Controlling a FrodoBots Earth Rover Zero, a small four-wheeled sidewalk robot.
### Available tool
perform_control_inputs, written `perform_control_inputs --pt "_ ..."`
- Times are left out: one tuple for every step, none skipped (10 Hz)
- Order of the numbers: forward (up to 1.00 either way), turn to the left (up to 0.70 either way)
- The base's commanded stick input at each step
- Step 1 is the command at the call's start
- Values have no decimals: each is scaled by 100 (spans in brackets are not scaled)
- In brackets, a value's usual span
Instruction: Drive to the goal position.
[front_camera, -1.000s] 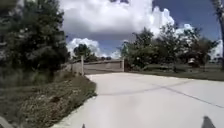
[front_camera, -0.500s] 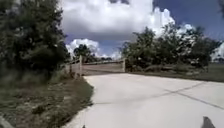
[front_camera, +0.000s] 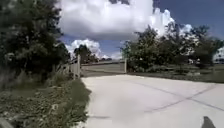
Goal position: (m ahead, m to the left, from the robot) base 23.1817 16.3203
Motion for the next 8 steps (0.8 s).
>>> perform_control_inputs --pt "70 0" --pt "70 0" --pt "70 0" --pt "70 0" --pt "70 0" --pt "70 0" --pt "70 0" --pt "70 0"
